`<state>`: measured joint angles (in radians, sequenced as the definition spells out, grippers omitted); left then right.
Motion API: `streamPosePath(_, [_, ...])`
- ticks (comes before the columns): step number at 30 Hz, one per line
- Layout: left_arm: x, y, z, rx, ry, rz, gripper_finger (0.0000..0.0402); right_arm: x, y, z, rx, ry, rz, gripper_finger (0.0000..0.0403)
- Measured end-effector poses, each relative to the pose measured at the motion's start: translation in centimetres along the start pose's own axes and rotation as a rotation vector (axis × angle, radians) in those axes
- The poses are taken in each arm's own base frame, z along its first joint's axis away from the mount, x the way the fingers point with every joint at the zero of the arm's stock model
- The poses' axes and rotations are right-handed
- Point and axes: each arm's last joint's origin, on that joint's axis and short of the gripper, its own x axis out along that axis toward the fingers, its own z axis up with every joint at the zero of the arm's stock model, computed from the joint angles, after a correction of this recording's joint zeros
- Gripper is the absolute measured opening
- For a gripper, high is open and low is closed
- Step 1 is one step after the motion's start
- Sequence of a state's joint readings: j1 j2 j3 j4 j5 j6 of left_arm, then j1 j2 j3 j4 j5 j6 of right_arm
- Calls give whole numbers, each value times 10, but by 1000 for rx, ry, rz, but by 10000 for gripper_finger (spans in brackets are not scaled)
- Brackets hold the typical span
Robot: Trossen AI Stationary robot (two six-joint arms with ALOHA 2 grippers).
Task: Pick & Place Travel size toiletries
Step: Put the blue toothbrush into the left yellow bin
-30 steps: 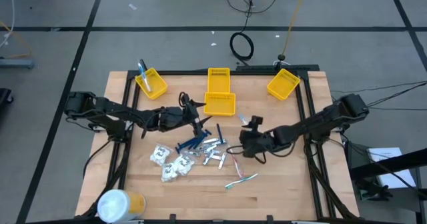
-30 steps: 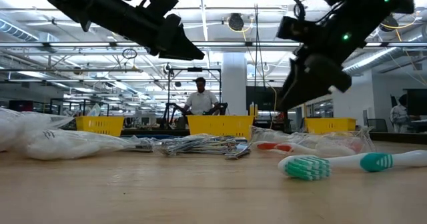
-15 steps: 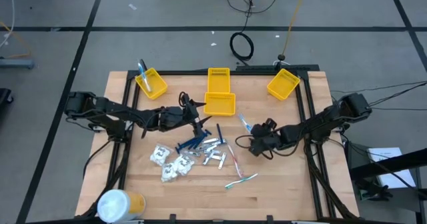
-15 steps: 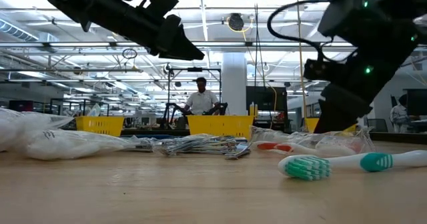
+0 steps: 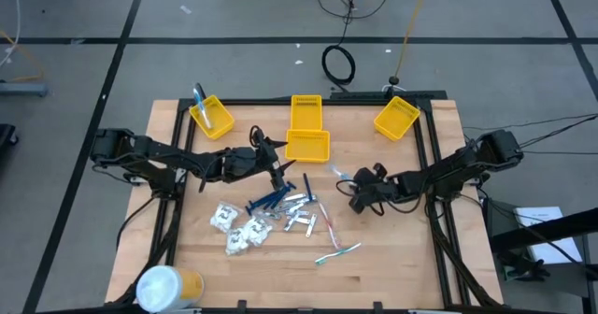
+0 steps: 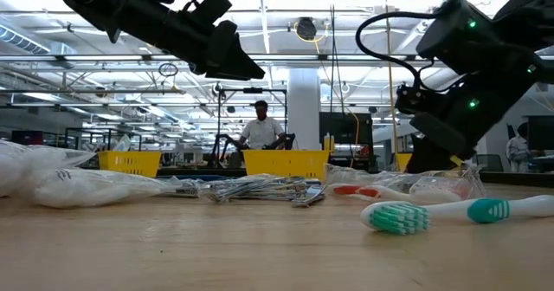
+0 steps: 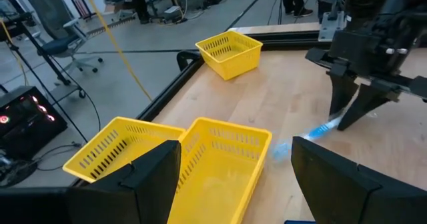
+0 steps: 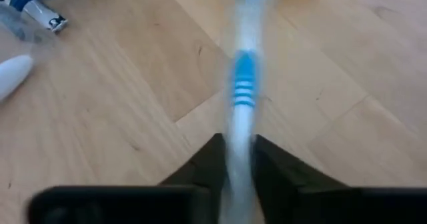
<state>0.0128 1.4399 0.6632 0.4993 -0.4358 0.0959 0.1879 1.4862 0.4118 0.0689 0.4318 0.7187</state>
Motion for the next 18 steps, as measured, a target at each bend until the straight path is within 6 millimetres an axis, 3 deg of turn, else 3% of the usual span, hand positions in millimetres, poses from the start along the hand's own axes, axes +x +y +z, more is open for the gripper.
streamPosePath(8, [0,0,1,-50,-11,1,280,-12,7,14,-90,-101,123,29])
streamPosePath(14, [0,0,3,-60,-26,0,280,-57,11,46,-112,-333,291,29])
streamPosePath(18, [0,-2,9,-110,-96,-109,280,-86,8,65,-173,-580,348,26])
